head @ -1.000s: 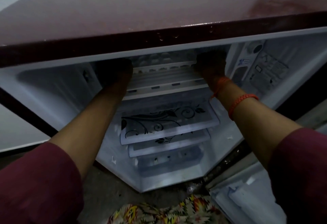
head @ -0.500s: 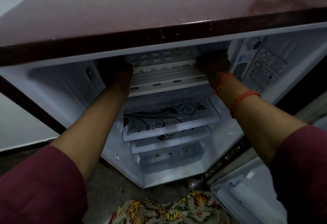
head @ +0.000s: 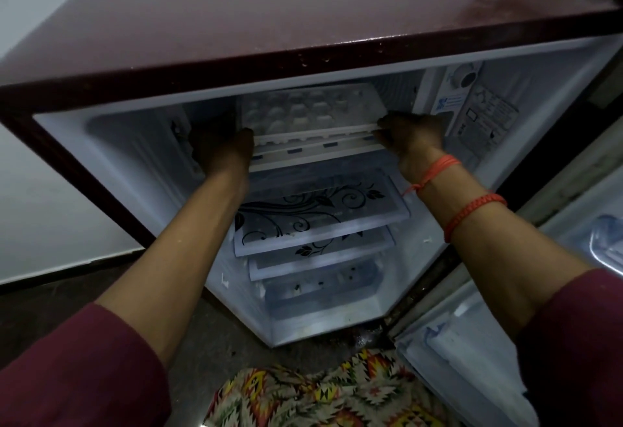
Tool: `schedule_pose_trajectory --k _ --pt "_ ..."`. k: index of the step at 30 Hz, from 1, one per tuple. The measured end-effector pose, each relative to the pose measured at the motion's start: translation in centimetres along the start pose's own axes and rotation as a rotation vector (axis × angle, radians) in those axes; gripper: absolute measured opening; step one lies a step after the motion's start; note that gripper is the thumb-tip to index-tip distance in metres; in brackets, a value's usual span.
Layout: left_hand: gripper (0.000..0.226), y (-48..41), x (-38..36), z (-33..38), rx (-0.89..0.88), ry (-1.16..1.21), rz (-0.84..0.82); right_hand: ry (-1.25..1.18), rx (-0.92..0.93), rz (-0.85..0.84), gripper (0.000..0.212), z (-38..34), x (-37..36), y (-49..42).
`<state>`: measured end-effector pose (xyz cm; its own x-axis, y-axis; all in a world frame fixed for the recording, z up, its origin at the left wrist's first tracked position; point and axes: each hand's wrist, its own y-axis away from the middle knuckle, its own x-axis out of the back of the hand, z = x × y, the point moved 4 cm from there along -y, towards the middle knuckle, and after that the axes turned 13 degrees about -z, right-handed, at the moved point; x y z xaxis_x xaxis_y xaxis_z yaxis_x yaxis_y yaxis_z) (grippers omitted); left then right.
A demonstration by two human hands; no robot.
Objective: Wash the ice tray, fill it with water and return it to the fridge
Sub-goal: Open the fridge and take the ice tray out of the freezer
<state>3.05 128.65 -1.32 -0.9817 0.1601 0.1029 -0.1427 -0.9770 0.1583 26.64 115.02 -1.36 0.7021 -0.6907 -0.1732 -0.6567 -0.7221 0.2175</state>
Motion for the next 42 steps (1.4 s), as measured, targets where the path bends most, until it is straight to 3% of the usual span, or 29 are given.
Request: schedule_pose_trajectory --k 2,6,11,31,42 --pt "0.051 0.7 0.1 -0.1 -0.029 0.069 -0.050 -0.083 -0.006 0.030 0.009 0.1 0.5 0.4" --pt "0.039 3.8 0.8 0.7 -0.075 0.082 -0.075 -0.128 0.008 0.061 0.017 0.2 1.6 2.8" --pt "0.048 7.7 1.8 0.2 -0.086 0.087 -0.087 -0.092 0.001 0.134 0.018 0.8 3.4 6.0" --pt "0.055 23.3 4.1 -7.2 0.150 0.266 -0.133 -0.243 -0.140 0.252 0.024 7.1 11.6 25.7" --pt "0.052 33.2 0.9 -10.9 0.293 0.256 -0.305 -0.415 -0.214 0.469 0.031 10.5 20.1 37.6"
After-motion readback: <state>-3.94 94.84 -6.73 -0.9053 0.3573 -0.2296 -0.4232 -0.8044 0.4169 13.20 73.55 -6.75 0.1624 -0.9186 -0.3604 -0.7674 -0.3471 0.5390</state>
